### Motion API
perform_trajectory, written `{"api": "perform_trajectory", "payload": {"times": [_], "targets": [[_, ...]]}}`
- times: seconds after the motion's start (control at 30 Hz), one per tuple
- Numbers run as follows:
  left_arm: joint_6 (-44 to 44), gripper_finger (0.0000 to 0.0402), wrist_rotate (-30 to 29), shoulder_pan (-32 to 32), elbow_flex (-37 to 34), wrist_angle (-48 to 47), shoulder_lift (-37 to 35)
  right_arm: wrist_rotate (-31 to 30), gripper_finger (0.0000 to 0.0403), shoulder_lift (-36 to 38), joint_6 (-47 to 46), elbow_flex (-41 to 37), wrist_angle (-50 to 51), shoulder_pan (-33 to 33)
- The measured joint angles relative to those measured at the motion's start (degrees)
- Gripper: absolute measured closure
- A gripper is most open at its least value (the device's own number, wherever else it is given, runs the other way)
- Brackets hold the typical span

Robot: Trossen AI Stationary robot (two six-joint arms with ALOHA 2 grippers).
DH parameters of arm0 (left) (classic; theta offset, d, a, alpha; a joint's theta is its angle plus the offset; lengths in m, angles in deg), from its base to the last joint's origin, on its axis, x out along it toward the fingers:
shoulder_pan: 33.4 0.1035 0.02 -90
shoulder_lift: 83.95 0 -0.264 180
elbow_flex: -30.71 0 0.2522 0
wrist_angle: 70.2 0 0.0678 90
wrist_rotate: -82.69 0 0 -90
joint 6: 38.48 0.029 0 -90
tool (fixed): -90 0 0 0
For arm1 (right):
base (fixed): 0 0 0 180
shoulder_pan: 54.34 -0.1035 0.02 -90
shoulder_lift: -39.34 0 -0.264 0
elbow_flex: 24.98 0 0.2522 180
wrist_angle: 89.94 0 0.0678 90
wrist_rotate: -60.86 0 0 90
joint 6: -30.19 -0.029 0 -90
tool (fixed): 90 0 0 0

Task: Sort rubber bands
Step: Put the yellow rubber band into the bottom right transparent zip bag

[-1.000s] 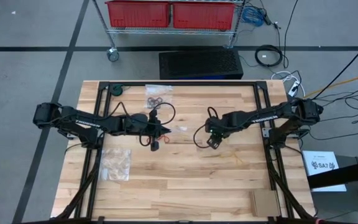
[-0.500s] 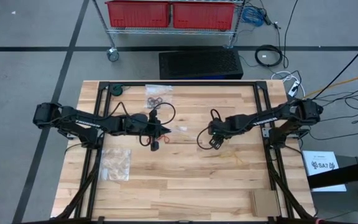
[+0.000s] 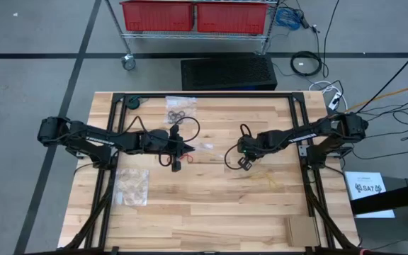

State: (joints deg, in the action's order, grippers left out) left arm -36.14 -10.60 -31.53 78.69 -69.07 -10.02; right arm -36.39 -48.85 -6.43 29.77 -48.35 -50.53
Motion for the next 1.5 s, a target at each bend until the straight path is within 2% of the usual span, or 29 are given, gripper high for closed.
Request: {"api": "perform_trajectory", "payload": {"times": [0.27, 0.73, 0.87, 1.2, 1.43, 1.5], "targets": [[0.01, 0.0400, 0.00, 0.00, 0.00, 0.00, 0.00, 4.80, 0.0401, -0.26, 0.76, 6.98, 6.83, -0.64], [-0.01, 0.0400, 0.00, -0.01, 0.00, -0.01, 0.00, 4.86, 0.0403, -0.20, 3.49, 26.79, 35.77, -3.32], [-0.01, 0.0400, 0.00, 0.00, 0.00, 0.00, 0.00, 8.53, 0.0403, -0.17, 3.88, 30.13, 42.61, -3.28], [-0.03, 0.0400, 0.00, 0.00, 0.00, 0.00, 0.00, 25.41, 0.0403, -0.11, 6.16, 30.73, 45.89, -2.61], [-0.08, 0.0400, 0.00, 0.00, 0.00, 0.00, 0.00, 27.37, 0.0403, -0.11, 7.83, 29.65, 44.13, 0.81], [-0.08, 0.0400, 0.00, 0.00, 0.00, 0.00, 0.00, 29.99, 0.0403, -0.11, 8.24, 27.97, 43.67, 2.30]]}}
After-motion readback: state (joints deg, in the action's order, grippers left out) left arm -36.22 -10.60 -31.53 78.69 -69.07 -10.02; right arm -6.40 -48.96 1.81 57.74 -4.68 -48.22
